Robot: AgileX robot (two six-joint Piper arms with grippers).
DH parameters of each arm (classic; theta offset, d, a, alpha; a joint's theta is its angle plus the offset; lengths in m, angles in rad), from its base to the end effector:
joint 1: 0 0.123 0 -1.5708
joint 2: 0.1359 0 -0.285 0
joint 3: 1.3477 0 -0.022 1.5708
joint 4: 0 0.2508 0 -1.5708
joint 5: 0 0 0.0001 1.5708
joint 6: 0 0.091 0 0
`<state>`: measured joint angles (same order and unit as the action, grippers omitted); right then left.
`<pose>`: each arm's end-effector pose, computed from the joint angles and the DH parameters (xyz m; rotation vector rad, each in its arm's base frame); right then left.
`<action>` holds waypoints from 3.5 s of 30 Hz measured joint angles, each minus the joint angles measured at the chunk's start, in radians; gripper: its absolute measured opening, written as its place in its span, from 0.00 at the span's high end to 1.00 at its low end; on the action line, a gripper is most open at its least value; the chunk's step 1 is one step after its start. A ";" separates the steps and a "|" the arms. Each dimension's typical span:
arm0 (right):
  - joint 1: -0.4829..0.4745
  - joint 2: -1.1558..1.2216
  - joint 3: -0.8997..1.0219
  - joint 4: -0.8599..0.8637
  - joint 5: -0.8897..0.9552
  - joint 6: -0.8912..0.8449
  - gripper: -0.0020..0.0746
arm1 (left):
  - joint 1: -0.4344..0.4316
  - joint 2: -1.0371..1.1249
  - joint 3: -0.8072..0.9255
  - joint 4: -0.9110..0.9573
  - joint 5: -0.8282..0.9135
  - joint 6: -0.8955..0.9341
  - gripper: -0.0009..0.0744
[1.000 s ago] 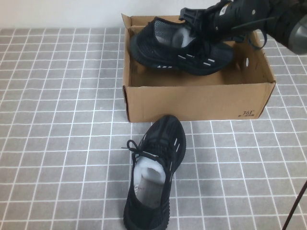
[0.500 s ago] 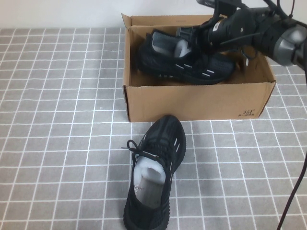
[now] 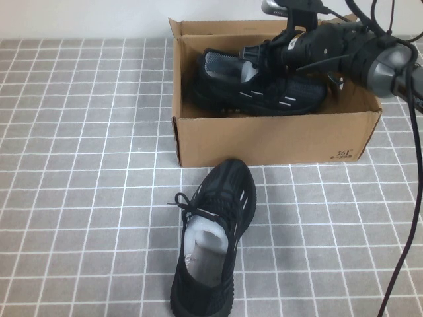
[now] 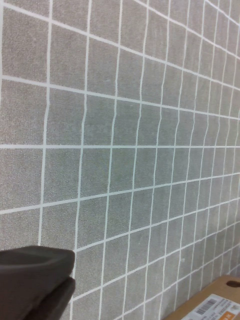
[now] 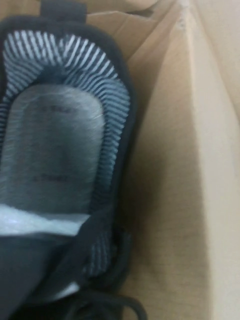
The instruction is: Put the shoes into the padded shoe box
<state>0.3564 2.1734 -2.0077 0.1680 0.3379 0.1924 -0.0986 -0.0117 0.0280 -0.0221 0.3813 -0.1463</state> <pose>0.4920 0.1886 0.2995 -0.0420 2.0181 0.5099 0.0521 -0.0059 0.1701 -0.0586 1.8846 -0.1897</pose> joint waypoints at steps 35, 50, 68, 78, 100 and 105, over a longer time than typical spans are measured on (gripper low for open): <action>0.071 -0.782 0.290 -0.218 0.701 -0.385 0.98 | 0.000 0.000 0.000 0.000 0.000 0.000 0.99; 0.071 -0.873 0.713 -0.237 0.770 -0.380 0.98 | 0.000 0.000 0.000 0.000 0.000 0.000 0.99; 0.022 -0.832 0.713 -0.546 0.521 -0.368 0.98 | 0.000 0.000 0.000 0.000 0.000 0.000 0.99; -0.211 -1.016 0.815 -0.147 0.156 -0.323 0.98 | 0.000 0.000 0.000 0.000 0.000 0.000 0.99; -0.388 -1.915 2.016 -0.050 -0.630 -0.327 0.98 | 0.000 0.000 0.000 0.000 0.000 0.000 0.99; -0.398 -2.039 2.038 0.080 -0.461 -0.470 0.98 | 0.000 0.000 0.000 0.000 0.000 0.000 0.99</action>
<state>-0.0415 0.1343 0.0302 0.2480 -0.1235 -0.2777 -0.0986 -0.0117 0.0280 -0.0221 0.3813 -0.1463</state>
